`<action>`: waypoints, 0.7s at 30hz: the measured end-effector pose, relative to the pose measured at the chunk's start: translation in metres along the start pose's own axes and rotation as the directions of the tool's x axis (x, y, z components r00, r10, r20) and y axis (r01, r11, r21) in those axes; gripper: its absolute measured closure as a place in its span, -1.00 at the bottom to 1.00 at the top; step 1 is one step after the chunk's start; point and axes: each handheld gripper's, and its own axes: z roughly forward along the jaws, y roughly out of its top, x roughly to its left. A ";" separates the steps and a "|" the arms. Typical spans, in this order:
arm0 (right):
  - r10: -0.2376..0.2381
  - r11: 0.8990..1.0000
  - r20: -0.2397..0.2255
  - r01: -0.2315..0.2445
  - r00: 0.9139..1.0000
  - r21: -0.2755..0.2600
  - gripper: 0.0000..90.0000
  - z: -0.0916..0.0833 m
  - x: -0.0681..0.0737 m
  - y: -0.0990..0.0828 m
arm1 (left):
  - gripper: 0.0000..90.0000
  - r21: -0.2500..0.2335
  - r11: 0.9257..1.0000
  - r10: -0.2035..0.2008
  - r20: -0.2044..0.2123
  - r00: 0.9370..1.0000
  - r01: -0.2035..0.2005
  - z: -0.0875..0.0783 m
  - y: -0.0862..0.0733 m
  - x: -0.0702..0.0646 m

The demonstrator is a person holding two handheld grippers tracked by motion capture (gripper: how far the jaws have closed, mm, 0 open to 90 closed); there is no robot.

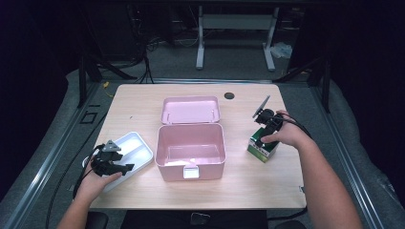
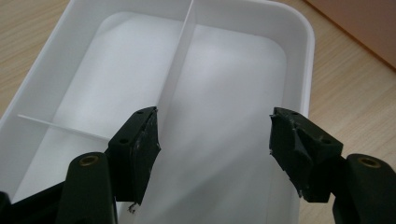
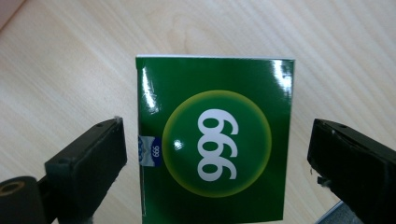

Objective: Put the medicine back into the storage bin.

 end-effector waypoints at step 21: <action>0.020 0.996 -0.058 -0.015 0.998 0.088 -0.68 0.011 -0.008 0.007 | -0.28 0.006 1.000 0.011 -0.008 1.000 -0.011 0.000 0.000 -0.001</action>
